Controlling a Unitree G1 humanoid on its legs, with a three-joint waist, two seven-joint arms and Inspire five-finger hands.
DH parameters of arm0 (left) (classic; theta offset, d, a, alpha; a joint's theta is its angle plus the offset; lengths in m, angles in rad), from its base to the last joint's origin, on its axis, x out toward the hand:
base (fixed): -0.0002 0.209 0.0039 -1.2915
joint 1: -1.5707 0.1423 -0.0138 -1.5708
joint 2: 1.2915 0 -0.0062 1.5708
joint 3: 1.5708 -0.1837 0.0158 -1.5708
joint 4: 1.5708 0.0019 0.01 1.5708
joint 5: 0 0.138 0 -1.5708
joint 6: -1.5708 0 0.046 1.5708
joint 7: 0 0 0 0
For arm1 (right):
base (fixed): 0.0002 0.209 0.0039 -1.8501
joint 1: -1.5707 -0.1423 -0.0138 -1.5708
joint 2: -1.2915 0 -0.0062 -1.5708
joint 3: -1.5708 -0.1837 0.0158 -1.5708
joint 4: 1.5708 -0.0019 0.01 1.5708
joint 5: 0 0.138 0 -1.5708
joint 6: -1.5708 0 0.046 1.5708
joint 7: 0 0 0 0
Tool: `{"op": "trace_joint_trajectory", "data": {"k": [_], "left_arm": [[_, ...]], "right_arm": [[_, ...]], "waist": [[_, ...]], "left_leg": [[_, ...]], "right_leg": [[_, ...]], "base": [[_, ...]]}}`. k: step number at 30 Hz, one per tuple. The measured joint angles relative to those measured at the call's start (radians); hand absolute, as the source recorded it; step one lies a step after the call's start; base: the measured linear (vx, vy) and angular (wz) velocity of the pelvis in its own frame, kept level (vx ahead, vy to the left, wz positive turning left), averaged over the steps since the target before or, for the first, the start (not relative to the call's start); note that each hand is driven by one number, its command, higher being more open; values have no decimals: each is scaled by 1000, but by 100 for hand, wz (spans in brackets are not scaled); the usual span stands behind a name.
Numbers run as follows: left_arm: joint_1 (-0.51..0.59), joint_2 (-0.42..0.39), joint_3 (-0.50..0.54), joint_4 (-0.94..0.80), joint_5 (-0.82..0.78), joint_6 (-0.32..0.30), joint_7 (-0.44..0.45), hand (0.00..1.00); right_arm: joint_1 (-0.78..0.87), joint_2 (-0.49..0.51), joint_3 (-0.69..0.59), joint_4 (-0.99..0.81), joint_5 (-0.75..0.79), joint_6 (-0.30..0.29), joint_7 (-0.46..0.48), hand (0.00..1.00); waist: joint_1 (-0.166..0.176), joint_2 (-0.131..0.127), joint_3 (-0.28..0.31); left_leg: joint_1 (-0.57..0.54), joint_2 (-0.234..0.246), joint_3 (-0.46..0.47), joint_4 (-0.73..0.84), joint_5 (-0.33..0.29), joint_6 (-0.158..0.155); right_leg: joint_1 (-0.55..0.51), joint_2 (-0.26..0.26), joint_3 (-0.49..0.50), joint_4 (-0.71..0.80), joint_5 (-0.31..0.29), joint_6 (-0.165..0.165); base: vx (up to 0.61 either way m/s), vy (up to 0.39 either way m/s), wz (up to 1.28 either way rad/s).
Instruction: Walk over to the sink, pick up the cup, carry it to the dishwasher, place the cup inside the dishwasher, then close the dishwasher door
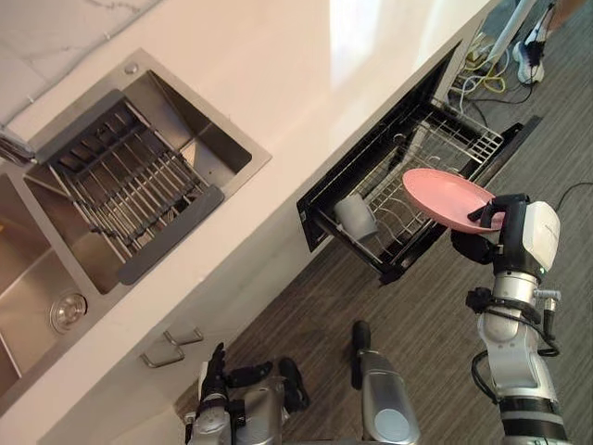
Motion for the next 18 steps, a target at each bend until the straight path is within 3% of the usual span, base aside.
{"op": "trace_joint_trajectory", "data": {"k": [4,18], "left_arm": [[-38,10,-1,0,-21,-6,2,100],[-55,16,-19,-32,-39,-18,22,100]], "right_arm": [[-128,-46,57,83,18,1,-6,0],[-393,-167,191,409,55,33,-6,0]], "waist": [[11,-9,46],[36,-10,61]], "left_leg": [[-42,3,-19,47,-11,3],[-142,5,-69,150,-42,18]], "right_leg": [[-27,-9,-10,30,-5,-2],[-87,-37,-44,108,-29,-1]], "base": [[-45,4,10],[-30,13,10]]}}
